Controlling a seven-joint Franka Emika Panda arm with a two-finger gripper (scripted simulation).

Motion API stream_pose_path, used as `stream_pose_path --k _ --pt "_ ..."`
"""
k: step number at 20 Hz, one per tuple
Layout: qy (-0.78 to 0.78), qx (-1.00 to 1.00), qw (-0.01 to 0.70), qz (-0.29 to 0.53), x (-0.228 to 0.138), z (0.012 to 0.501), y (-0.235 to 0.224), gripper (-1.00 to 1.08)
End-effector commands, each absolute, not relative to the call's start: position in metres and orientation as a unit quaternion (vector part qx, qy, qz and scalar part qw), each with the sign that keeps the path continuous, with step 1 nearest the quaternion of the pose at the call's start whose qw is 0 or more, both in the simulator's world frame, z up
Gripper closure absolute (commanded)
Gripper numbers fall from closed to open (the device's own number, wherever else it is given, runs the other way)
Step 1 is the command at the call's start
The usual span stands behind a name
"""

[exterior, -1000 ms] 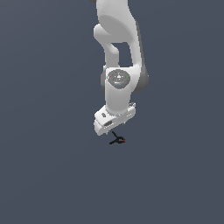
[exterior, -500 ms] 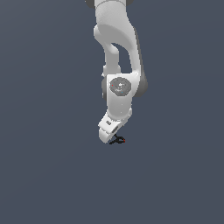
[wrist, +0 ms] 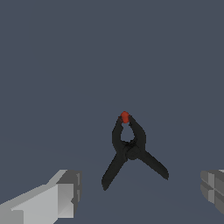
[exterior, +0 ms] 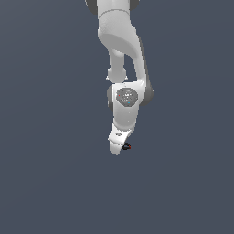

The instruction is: Pick up the object and move it to a goal position.

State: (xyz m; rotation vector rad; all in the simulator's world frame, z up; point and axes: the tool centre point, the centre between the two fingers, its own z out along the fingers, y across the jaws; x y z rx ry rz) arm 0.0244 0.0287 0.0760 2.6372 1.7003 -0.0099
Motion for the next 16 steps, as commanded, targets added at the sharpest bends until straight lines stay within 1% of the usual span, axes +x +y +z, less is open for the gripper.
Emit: stream_pose_path --k 1,8,16 --pt "0.565 0.825 0.001 -0.002 0.0254 0.0720 0.0301 -0.92" --pt "0.601 0.799 0.000 0.000 0.0268 0.0651 0.0324 -0.92" --pt "0.607 0.795 0.000 0.000 0.0269 0.0624 0.0326 -0.92"
